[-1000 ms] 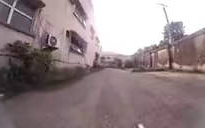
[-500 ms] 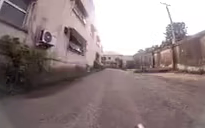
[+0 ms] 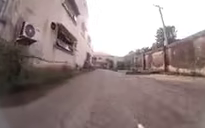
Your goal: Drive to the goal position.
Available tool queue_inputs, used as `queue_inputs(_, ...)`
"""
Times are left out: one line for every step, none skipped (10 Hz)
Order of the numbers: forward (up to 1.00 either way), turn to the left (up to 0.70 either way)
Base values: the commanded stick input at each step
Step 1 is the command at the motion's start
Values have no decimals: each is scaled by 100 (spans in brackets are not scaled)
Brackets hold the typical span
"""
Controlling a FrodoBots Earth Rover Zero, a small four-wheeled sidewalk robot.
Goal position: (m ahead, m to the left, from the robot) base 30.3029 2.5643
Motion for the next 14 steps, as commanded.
queue_inputs(100, 0)
queue_inputs(100, 0)
queue_inputs(100, 0)
queue_inputs(100, -12)
queue_inputs(100, -22)
queue_inputs(100, -19)
queue_inputs(100, -4)
queue_inputs(100, 0)
queue_inputs(100, 0)
queue_inputs(100, 0)
queue_inputs(100, 0)
queue_inputs(100, 0)
queue_inputs(100, 0)
queue_inputs(100, 0)
